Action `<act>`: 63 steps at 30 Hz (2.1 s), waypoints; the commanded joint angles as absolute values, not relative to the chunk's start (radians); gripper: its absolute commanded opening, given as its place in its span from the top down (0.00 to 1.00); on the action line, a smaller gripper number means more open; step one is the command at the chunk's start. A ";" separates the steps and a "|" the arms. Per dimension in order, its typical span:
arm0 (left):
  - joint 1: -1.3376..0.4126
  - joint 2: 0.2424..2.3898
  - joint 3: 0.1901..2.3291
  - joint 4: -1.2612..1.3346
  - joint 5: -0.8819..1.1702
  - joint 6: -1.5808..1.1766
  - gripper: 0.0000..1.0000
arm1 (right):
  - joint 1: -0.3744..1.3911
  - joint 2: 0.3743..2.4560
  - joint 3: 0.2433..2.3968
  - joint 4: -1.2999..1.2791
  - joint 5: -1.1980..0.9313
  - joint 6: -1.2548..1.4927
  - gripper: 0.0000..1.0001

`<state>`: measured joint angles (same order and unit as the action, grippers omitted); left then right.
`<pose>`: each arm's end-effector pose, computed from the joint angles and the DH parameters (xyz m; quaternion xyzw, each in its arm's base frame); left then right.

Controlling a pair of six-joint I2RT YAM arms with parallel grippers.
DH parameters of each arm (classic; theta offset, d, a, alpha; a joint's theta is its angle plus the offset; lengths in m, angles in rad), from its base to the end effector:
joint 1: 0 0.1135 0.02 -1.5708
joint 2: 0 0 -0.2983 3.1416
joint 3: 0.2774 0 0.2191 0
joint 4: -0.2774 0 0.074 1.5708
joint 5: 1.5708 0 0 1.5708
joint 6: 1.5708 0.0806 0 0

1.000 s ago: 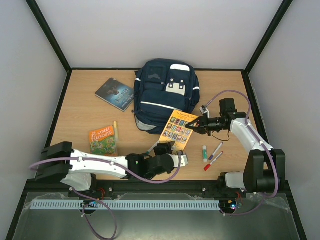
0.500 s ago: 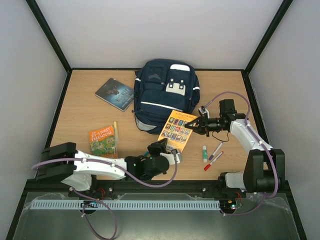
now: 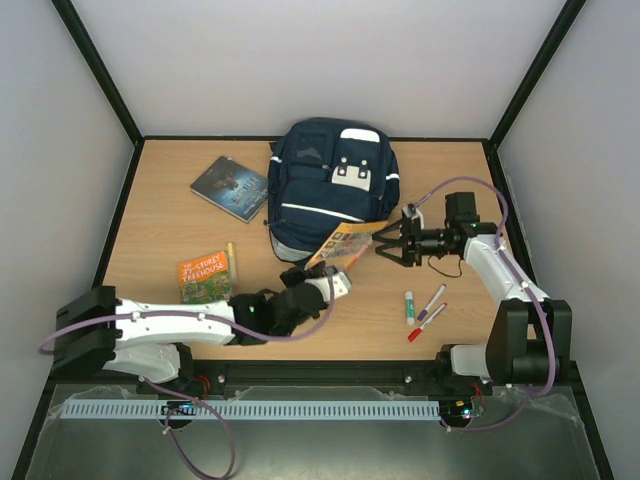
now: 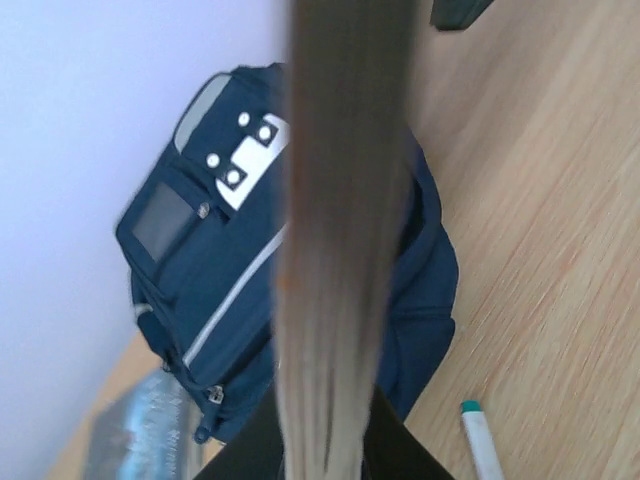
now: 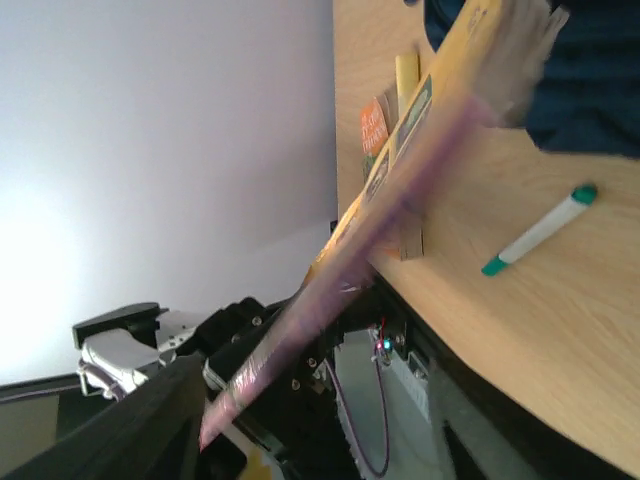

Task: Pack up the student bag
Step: Pick up the book from the center of the board.

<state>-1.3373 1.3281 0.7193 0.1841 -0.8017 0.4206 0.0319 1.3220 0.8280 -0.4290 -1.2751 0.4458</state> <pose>0.1197 -0.2532 0.2782 0.4608 0.6565 0.0731 0.5928 0.2168 0.0841 0.2778 -0.0289 0.7844 0.6088 0.1150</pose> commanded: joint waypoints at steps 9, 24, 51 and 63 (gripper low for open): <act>-0.901 1.074 0.834 0.124 -0.199 -0.277 0.98 | -0.021 1.264 1.030 -0.493 -1.227 0.245 0.30; -0.764 1.154 0.856 0.662 0.086 -0.769 0.98 | 0.052 1.285 1.080 0.223 -1.072 0.593 0.24; -0.727 1.288 0.874 0.908 0.030 -1.111 0.97 | 0.256 1.478 1.275 0.620 -0.945 1.112 0.26; -0.724 1.324 0.864 0.869 0.009 -1.241 0.97 | 0.259 1.470 1.290 0.660 -0.916 1.178 0.52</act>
